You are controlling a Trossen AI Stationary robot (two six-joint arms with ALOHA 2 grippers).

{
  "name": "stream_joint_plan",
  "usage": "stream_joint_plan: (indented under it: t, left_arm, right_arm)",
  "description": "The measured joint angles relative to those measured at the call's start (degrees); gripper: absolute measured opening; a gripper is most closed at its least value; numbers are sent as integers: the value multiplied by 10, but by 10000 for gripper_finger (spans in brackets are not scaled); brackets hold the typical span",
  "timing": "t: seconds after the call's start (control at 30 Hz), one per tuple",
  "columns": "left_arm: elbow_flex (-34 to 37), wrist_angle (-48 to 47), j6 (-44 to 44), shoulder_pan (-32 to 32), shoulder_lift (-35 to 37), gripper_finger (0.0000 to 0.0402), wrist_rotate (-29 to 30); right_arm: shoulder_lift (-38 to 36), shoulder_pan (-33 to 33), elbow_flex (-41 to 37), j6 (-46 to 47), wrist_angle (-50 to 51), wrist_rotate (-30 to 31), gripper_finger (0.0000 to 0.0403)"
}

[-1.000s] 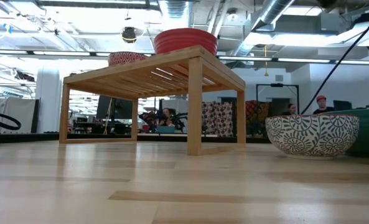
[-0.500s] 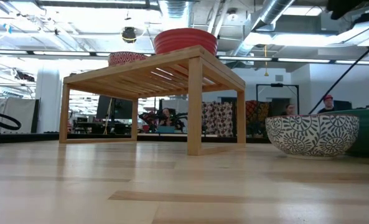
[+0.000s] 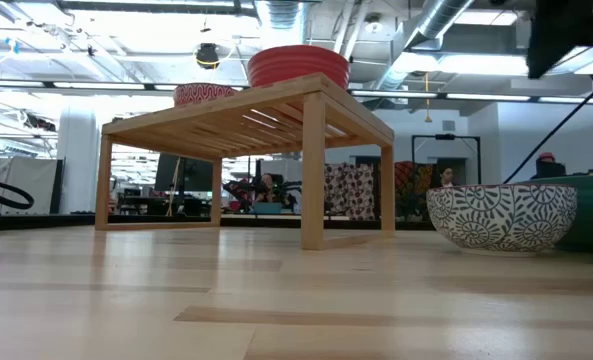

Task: Place and stack bowls onto a shelf
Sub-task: Stack the green bowl on the top of orange bowl on the shelf

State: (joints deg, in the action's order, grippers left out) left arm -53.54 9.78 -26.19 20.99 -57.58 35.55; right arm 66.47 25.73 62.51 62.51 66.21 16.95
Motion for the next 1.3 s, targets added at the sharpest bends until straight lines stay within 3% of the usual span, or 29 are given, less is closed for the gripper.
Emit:
stream_joint_plan:
  t: [0.3, 0.53, 0.73, 1.03, 1.3]
  left_arm:
    - [0, 0, 6, 0, 0, 176, 0]
    - [0, 0, 29, 0, 0, 176, 0]
    - [0, 0, 29, 0, 0, 176, 0]
    - [0, 0, 29, 0, 0, 176, 0]
    - [0, 0, 29, 0, 0, 176, 0]
  right_arm:
    - [-63, 18, -137, 66, -86, -67, 158]
    - [-72, 33, -154, 87, -121, -87, 158]
    - [-29, 6, -154, 107, -99, -101, 158]
    - [55, -51, -154, 59, -99, -125, 157]
    - [85, -55, -154, 36, -99, -140, 157]
